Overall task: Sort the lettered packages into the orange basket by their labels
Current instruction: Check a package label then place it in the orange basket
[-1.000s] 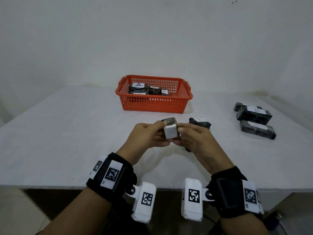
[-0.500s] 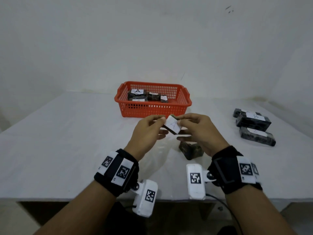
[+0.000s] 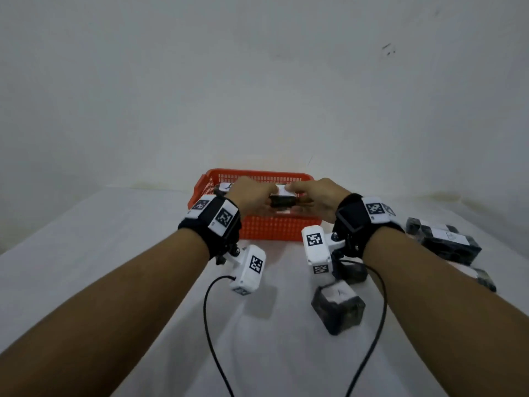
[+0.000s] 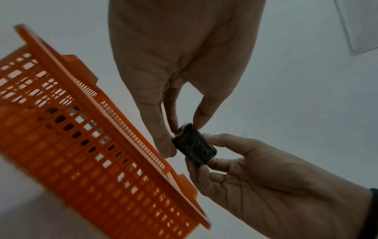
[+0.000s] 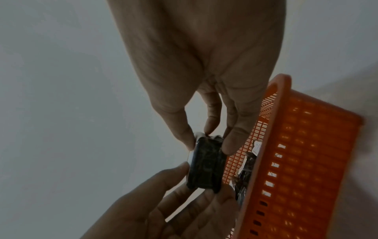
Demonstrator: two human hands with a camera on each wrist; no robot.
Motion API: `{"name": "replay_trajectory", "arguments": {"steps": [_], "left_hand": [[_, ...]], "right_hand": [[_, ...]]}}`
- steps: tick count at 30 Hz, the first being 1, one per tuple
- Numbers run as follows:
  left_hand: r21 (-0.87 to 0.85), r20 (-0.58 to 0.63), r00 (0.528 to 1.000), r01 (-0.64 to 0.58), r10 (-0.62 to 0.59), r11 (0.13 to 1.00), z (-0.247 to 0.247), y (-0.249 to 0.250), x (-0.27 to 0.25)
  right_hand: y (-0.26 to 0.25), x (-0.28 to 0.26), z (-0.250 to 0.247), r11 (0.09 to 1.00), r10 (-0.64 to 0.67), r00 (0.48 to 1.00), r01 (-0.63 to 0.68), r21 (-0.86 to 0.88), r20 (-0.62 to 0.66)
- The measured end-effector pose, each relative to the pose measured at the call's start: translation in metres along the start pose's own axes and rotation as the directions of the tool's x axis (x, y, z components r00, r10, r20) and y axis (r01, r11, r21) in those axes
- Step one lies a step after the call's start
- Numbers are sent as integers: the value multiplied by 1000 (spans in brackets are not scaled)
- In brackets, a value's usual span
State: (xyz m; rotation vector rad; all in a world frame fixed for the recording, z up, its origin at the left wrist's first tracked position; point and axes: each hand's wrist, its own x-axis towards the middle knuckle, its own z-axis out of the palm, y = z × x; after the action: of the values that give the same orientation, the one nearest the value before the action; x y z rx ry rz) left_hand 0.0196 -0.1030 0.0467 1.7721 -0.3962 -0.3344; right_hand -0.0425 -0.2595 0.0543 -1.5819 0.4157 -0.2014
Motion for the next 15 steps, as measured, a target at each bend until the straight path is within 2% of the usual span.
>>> {"name": "replay_trajectory", "arguments": {"steps": [4, 7, 10, 15], "left_hand": [[48, 63, 994, 88, -91, 995, -11, 12, 50], [182, 69, 986, 137, -152, 974, -24, 23, 87], [354, 127, 968, 158, -215, 922, -35, 33, 122], [456, 101, 973, 139, -206, 879, -37, 29, 163]], "right_hand": [[-14, 49, 10, 998, 48, 999, -48, -40, -7], [-27, 85, 19, 992, 86, 996, -86, -97, -8], [-37, 113, 27, 986, 141, 990, -140, -85, 0], [-35, 157, 33, 952, 161, 986, -166, -259, -40]]}}
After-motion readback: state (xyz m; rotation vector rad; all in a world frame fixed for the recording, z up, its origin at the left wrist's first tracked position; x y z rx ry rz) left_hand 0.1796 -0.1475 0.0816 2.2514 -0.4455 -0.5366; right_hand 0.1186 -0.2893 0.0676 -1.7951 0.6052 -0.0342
